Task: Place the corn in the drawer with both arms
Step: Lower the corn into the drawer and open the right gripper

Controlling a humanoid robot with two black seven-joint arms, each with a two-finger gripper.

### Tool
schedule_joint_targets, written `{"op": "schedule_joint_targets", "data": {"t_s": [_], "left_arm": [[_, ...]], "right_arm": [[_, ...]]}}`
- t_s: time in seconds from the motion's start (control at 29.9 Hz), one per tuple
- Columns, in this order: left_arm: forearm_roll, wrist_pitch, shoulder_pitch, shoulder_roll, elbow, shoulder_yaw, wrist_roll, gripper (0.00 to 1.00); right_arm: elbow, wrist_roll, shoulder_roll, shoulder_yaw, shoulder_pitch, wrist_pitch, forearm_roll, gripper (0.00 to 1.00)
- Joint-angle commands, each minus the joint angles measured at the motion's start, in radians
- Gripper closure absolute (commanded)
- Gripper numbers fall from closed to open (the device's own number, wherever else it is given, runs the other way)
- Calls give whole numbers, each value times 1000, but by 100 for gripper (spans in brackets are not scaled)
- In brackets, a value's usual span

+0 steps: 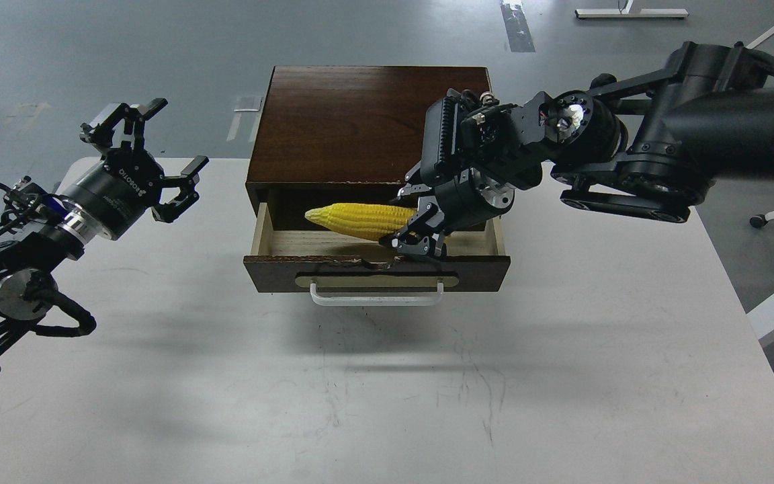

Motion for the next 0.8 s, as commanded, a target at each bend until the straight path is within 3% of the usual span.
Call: {"op": "schedule_joint_targets", "data": {"t_s": [0.0, 0.5, 0.77], "left_arm": [[0, 0, 0, 0, 0, 0, 0, 2], [0, 0, 0, 0, 0, 0, 0, 2], [0, 0, 2, -8, 2, 0, 0, 2]], "right_arm": [[0, 0, -5, 0, 1, -1, 2, 39], [11, 0, -52, 72, 66, -18, 52, 34], [0, 0, -247, 259, 6, -7, 397, 4]]}}
